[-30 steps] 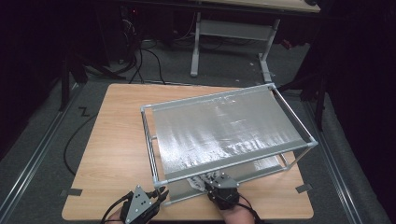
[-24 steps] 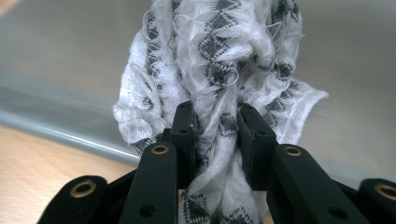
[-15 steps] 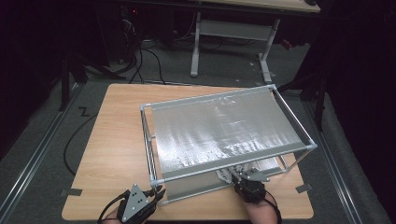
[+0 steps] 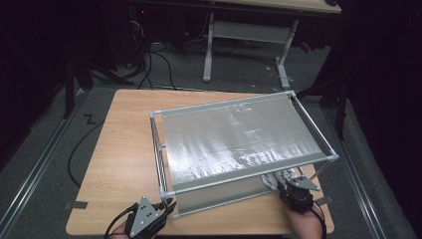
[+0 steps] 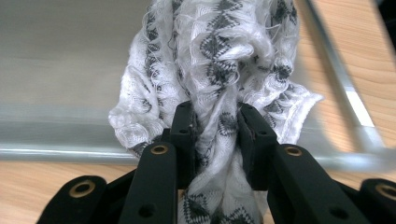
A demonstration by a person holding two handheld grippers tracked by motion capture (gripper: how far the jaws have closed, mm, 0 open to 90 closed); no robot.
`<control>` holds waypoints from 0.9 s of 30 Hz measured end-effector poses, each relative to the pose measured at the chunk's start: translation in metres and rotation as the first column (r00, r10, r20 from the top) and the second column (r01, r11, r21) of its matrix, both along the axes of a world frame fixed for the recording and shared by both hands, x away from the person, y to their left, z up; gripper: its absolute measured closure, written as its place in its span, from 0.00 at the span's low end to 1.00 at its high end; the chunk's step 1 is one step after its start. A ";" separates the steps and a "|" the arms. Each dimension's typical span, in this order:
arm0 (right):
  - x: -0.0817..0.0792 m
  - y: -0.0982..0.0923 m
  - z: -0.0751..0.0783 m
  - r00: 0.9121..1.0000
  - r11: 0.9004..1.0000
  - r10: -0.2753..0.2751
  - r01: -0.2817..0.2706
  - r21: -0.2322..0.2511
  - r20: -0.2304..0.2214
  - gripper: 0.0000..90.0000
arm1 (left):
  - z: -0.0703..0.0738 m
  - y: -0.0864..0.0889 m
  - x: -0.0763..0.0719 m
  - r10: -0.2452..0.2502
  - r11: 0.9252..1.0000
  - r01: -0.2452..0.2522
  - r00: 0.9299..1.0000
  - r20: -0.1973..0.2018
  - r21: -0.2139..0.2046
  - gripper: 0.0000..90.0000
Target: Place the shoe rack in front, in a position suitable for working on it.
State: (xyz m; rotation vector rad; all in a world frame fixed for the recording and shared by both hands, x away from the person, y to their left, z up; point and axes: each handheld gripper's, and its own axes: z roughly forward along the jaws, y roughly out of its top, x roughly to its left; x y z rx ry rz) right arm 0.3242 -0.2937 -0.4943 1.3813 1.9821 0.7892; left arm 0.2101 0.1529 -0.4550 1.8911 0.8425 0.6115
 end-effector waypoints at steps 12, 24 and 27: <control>0.005 -0.038 0.002 0.994 0.994 -0.111 0.111 -0.007 0.001 0.80 | 0.000 -0.001 0.000 0.004 1.000 -0.004 1.000 -0.001 -0.005 0.88; 0.009 -0.041 -0.003 0.994 0.994 -0.106 0.107 -0.018 0.019 0.83 | -0.001 -0.001 0.000 0.012 1.000 -0.012 1.000 -0.001 -0.010 0.88; 0.013 -0.038 -0.004 0.996 0.995 -0.093 0.093 -0.033 0.013 0.85 | -0.001 -0.002 -0.001 0.016 1.000 -0.016 1.000 0.000 -0.012 0.88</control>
